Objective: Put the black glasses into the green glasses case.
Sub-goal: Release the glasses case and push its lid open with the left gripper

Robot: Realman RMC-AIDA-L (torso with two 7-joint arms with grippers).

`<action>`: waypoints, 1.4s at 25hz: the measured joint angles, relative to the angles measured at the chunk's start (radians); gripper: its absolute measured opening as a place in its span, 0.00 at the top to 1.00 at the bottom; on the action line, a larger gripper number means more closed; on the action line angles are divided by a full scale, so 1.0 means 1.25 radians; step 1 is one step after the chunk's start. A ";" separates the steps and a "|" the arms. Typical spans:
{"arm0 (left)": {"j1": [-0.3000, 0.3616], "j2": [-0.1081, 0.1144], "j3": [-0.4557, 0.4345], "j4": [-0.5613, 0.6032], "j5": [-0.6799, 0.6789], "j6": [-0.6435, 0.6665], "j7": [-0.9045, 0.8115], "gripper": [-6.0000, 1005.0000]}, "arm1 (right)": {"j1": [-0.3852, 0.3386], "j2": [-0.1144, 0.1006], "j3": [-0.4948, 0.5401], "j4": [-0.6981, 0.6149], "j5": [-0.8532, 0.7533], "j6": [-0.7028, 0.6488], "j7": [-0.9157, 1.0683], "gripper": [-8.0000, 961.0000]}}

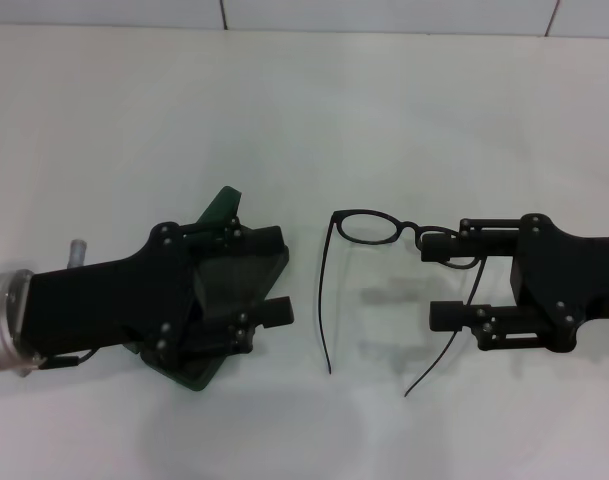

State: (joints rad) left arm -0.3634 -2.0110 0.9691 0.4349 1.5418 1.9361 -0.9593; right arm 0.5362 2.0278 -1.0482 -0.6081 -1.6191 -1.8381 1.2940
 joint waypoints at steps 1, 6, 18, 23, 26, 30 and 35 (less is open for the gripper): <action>-0.001 0.000 0.000 0.000 0.000 0.000 0.000 0.37 | 0.000 0.000 -0.002 0.001 0.002 -0.004 -0.003 0.31; -0.002 0.000 -0.001 -0.001 -0.005 -0.001 0.000 0.39 | -0.001 0.000 -0.018 0.003 0.019 -0.008 -0.004 0.31; 0.064 -0.069 -0.070 0.305 -0.051 -0.029 -0.275 0.42 | -0.038 -0.008 0.007 -0.004 0.039 0.037 -0.025 0.31; 0.145 -0.068 0.033 0.694 -0.012 -0.205 -0.561 0.42 | -0.077 -0.009 0.055 -0.008 0.040 0.039 -0.040 0.31; 0.164 -0.067 0.112 0.915 0.140 -0.311 -0.721 0.42 | -0.098 -0.008 0.075 -0.008 0.041 0.035 -0.047 0.31; 0.157 -0.066 0.213 1.120 0.409 -0.353 -1.012 0.42 | -0.105 -0.007 0.077 0.001 0.041 0.033 -0.053 0.31; 0.124 -0.066 0.378 1.213 0.749 -0.353 -1.301 0.42 | -0.112 -0.006 0.078 0.009 0.041 0.033 -0.066 0.31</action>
State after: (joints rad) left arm -0.2090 -2.0930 1.4420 1.9508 2.4777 1.4945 -2.5852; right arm 0.3966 2.0207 -0.9506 -0.5967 -1.5677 -1.7963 1.2117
